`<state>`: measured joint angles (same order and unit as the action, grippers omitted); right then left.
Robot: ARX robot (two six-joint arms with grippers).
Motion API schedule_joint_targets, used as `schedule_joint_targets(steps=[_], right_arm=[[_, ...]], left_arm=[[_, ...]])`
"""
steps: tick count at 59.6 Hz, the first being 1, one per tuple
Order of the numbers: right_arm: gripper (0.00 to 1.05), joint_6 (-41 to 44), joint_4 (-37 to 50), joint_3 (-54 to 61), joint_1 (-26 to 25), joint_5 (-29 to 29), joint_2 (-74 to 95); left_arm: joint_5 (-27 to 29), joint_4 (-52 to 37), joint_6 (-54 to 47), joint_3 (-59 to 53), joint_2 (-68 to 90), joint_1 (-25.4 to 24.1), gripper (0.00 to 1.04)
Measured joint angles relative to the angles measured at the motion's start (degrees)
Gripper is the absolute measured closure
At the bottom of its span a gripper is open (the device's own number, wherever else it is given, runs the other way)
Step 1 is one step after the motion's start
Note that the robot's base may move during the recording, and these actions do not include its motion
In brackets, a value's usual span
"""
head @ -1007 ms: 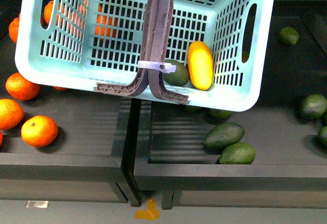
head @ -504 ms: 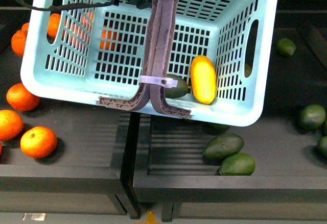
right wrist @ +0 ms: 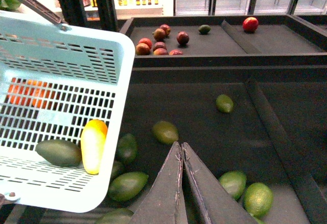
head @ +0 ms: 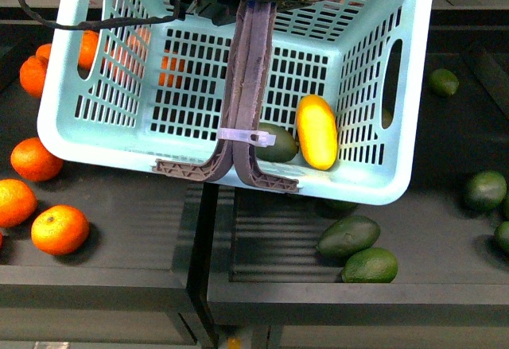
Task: Pick mango and avocado into basket
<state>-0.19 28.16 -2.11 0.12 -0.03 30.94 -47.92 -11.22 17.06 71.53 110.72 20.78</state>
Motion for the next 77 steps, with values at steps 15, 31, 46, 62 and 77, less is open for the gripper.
schedule_joint_targets(steps=[15,31,46,62,77], right_arm=[[1.03,0.02,-3.15,1.09,0.0,0.02,-5.68],[1.03,0.02,-10.51,1.11,0.0,0.02,-13.31],[1.03,0.02,-15.74,1.11,0.0,0.02,-18.6],[1.03,0.0,-26.34,1.09,0.0,-0.04,-27.21],[1.03,0.02,-28.04,1.09,-0.02,0.0,-30.51]], left_arm=[[0.17,0.0,0.0,0.0,0.0,-0.04,0.9],[0.07,0.0,-0.02,0.0,0.0,-0.04,0.9],[0.11,0.0,-0.02,0.0,0.0,-0.04,0.9],[0.07,0.0,-0.04,0.0,0.0,-0.04,0.9],[0.13,0.0,-0.09,0.0,0.0,0.0,0.9]])
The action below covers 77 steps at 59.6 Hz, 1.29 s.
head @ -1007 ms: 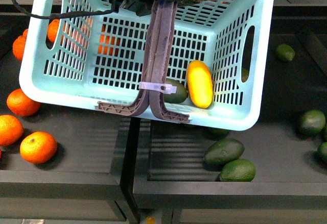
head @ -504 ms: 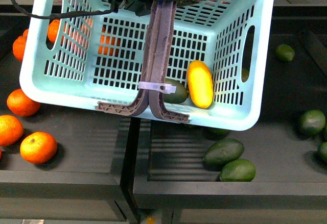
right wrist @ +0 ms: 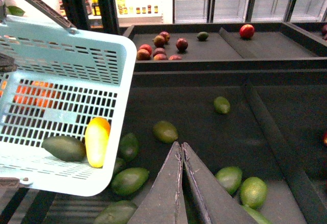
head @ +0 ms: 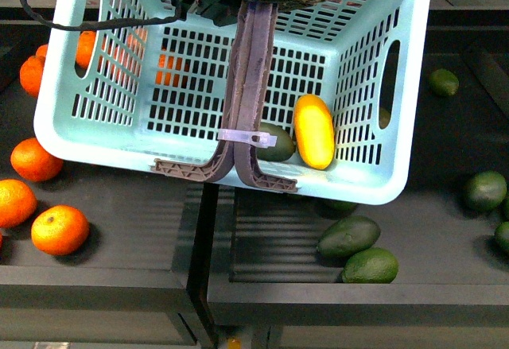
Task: Pick mango and avocado into basket
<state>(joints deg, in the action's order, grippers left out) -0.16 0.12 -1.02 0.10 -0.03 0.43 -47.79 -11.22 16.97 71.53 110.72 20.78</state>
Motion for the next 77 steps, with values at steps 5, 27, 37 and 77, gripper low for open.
schedule_joint_targets(steps=[5,27,37,77], right_arm=[[1.03,0.0,-0.02,0.0,0.0,0.02,-0.02],[0.4,0.02,-0.02,0.0,0.0,0.02,-0.04],[0.08,0.0,-0.13,0.0,0.0,-0.2,-0.13],[0.09,0.02,-0.22,0.0,0.0,0.02,-0.28]], left_arm=[[-0.04,0.0,0.09,0.0,0.0,-0.04,0.9],[-0.07,0.0,0.07,0.0,0.0,-0.04,0.9],[-0.48,0.0,-0.11,0.0,0.0,0.85,0.9],[-0.26,0.0,0.28,0.0,0.04,-0.15,0.9]])
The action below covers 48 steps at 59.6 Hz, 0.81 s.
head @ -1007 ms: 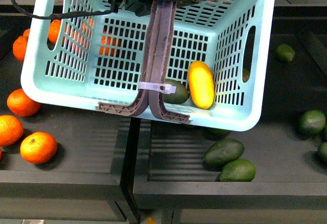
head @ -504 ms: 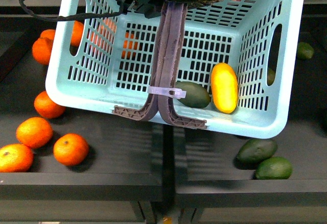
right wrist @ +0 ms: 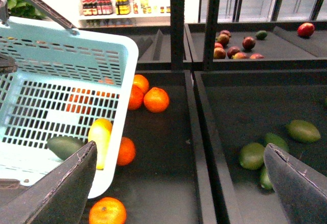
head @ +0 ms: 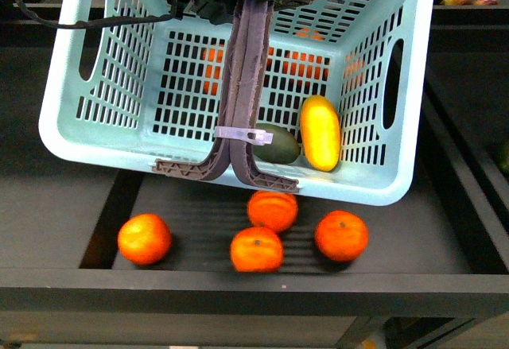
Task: Pick mango and avocado into basket
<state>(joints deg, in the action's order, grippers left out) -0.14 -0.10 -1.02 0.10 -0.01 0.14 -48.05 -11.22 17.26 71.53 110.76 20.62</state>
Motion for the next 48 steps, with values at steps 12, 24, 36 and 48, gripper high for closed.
schedule_joint_targets(steps=[12,24,36,48], right_arm=[[0.09,-0.02,0.02,0.0,-0.02,0.0,0.0],[0.09,-0.02,0.0,0.0,-0.02,0.04,0.02],[0.09,0.0,0.02,0.02,-0.07,0.22,0.02],[0.09,-0.02,0.02,0.02,-0.09,0.07,0.0]], left_arm=[[0.2,0.0,-0.17,0.0,0.0,0.17,0.9],[0.31,0.0,-0.28,0.0,0.0,0.17,0.9],[12.55,-8.44,5.9,-2.21,0.04,0.09,0.9],[67.21,-29.53,35.43,3.37,8.28,2.29,0.91]])
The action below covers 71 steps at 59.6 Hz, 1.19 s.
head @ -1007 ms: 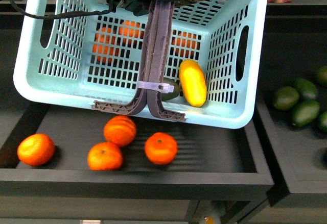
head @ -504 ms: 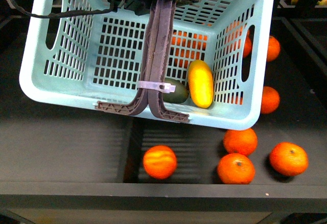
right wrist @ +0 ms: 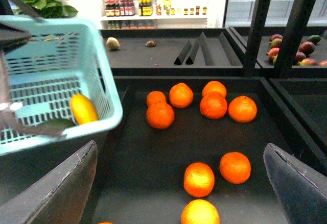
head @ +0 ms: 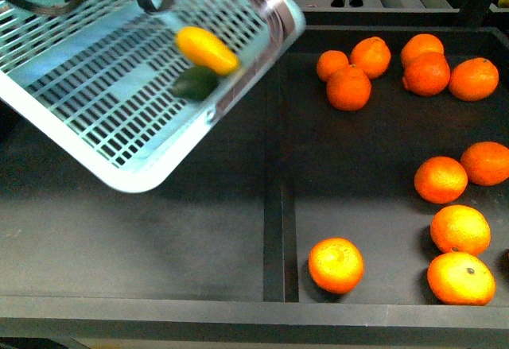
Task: Pick mango and avocado into basket
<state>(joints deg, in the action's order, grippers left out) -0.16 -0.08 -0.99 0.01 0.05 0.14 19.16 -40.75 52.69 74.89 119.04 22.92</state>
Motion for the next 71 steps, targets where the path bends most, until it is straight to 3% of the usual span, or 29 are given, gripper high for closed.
schedule_joint_targets(steps=[6,16,23,29,44,62,71], right_arm=[[0.09,0.02,0.0,0.0,0.02,-0.24,0.02],[0.09,0.02,0.0,0.0,0.02,-0.07,0.02],[0.09,0.0,0.0,0.0,0.02,-0.09,0.02],[0.09,0.0,0.0,0.0,0.02,-0.07,0.02],[0.09,0.02,0.0,0.0,0.02,-0.09,0.02],[0.09,0.02,0.0,0.0,0.02,-0.07,0.02],[0.09,0.02,0.0,0.0,0.02,-0.07,0.02]], left_arm=[[10.14,2.27,7.08,7.06,3.41,-3.08,0.91],[15.32,11.3,22.21,16.13,11.85,-8.39,0.92],[13.68,16.94,33.79,21.33,19.37,-9.62,0.92],[6.75,19.58,35.67,26.97,21.88,-10.34,0.92],[3.08,25.05,39.1,27.65,22.47,-10.93,0.92],[1.2,43.58,32.52,27.41,16.92,-11.89,0.33],[5.86,55.78,25.09,26.16,8.81,-9.97,0.07]])
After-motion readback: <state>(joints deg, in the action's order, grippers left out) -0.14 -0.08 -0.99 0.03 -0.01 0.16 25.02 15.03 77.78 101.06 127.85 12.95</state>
